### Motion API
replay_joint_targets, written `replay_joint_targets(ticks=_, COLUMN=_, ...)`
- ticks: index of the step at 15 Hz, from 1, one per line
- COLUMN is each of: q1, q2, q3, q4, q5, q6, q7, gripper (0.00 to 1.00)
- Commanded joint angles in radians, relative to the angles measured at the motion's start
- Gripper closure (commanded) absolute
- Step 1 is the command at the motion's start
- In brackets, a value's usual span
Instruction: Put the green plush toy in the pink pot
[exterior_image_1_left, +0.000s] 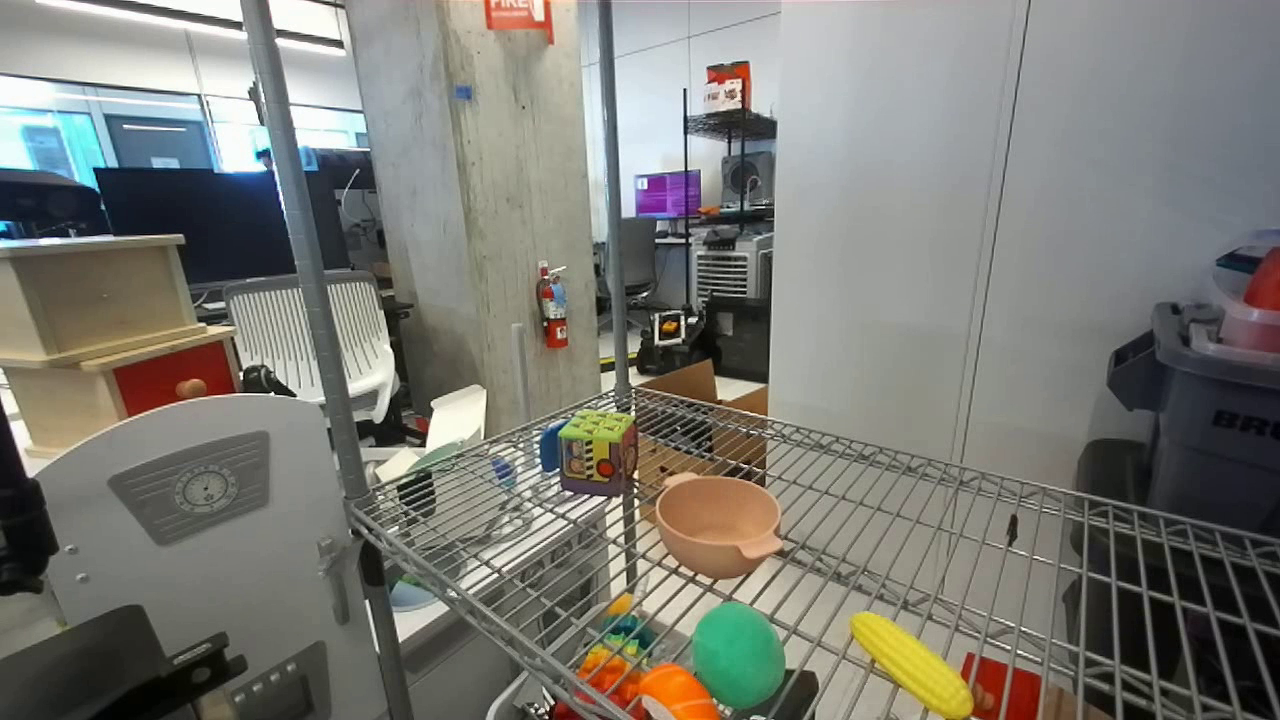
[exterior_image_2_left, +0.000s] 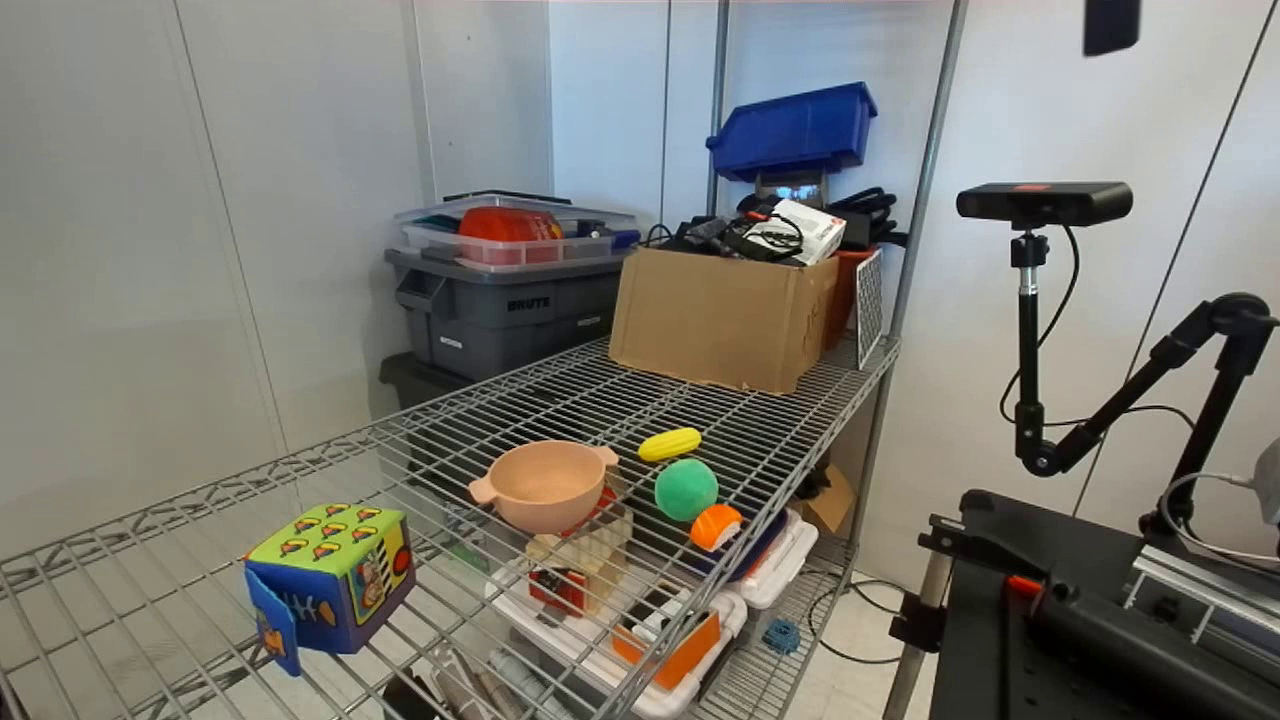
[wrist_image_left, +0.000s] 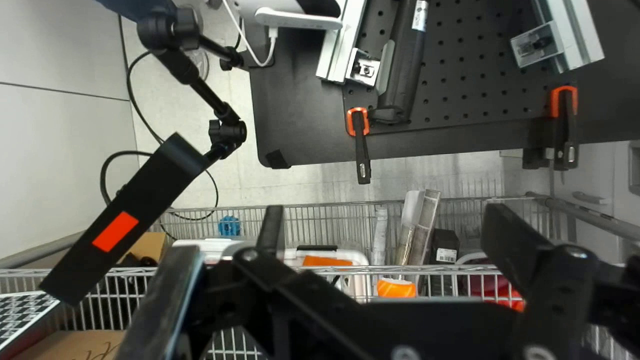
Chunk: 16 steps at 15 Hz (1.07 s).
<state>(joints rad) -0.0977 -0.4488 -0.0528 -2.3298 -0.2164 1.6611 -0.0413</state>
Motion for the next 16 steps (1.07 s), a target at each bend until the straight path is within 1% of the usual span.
replay_joint_targets(ticks=1, q1=0.004, q2=0.259, q3=-0.069, q4=0.141, q5=-0.031, q6=0.083, q7=-0.150, gripper=0.00)
replay_joint_targets(ticks=2, q1=0.004, q2=0.323, q3=-0.073, q4=0.162, q5=-0.026, q6=0.117, q7=-0.157, gripper=0.00)
replay_joint_targets(ticks=3, q1=0.007, q2=0.385, q3=-0.075, q4=0.172, q5=-0.006, q6=0.174, q7=-0.163, gripper=0.00)
replay_joint_targets(ticks=4, q1=0.011, q2=0.450, q3=-0.069, q4=0.204, q5=0.006, q6=0.210, q7=-0.163, gripper=0.00)
replay_joint_targets(ticks=5, q1=0.013, q2=0.508, q3=-0.061, q4=0.208, q5=0.012, q6=0.272, q7=-0.161, gripper=0.00)
replay_joint_targets(ticks=7, q1=0.016, q2=0.639, q3=-0.043, q4=0.254, q5=0.019, q6=0.369, q7=-0.154, gripper=0.00)
replay_joint_targets(ticks=11, q1=0.007, q2=0.909, q3=-0.015, q4=0.391, q5=0.054, q6=0.515, q7=-0.144, gripper=0.00)
replay_joint_targets(ticks=12, q1=0.003, q2=0.979, q3=-0.008, q4=0.448, q5=0.066, q6=0.528, q7=-0.151, gripper=0.00)
replay_joint_targets(ticks=14, q1=0.000, q2=1.109, q3=0.002, q4=0.573, q5=0.088, q6=0.519, q7=-0.152, gripper=0.00)
replay_joint_targets(ticks=16, q1=0.005, q2=1.214, q3=0.008, q4=0.684, q5=0.102, q6=0.506, q7=-0.134, gripper=0.00)
